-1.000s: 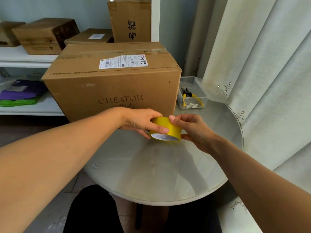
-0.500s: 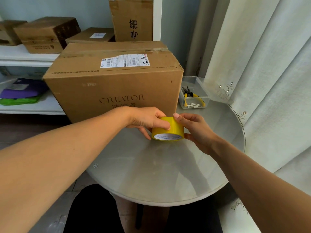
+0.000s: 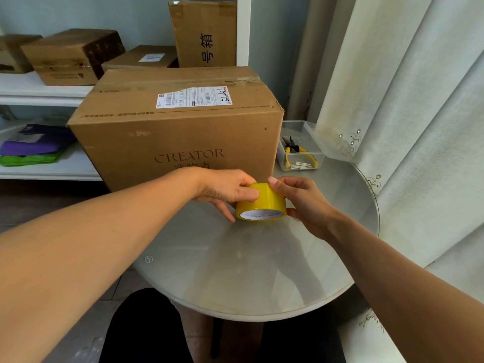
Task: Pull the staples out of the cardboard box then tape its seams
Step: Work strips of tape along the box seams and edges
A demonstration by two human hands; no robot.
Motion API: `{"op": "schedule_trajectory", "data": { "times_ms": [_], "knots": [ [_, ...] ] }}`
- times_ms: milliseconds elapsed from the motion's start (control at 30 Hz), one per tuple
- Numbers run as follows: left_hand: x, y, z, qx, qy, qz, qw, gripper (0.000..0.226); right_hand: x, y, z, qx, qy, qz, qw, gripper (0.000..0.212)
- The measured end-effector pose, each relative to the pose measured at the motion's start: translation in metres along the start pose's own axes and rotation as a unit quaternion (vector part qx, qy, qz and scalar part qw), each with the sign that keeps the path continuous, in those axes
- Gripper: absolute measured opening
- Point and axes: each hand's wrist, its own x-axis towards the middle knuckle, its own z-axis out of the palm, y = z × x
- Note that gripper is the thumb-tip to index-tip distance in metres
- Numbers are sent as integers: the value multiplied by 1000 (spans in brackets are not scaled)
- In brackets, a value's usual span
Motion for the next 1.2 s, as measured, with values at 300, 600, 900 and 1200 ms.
{"op": "schedule_trajectory", "data": {
  "times_ms": [300, 600, 900, 1200],
  "knots": [
    [3, 5, 3, 22, 12, -2, 1000, 37, -3, -4, -3, -9, -2, 7, 1000, 23],
    [4, 12, 0, 148, 25, 23, 988, 18, -3, -2, -4, -4, -3, 1, 1000, 23],
    [6, 17, 2, 143, 9, 44, 989, 14, 0, -3, -1, -31, -2, -4, 1000, 24],
    [5, 12, -2, 110, -7, 40, 993, 24, 1, -5, -1, -35, -7, 2, 999, 22]
  ]
}}
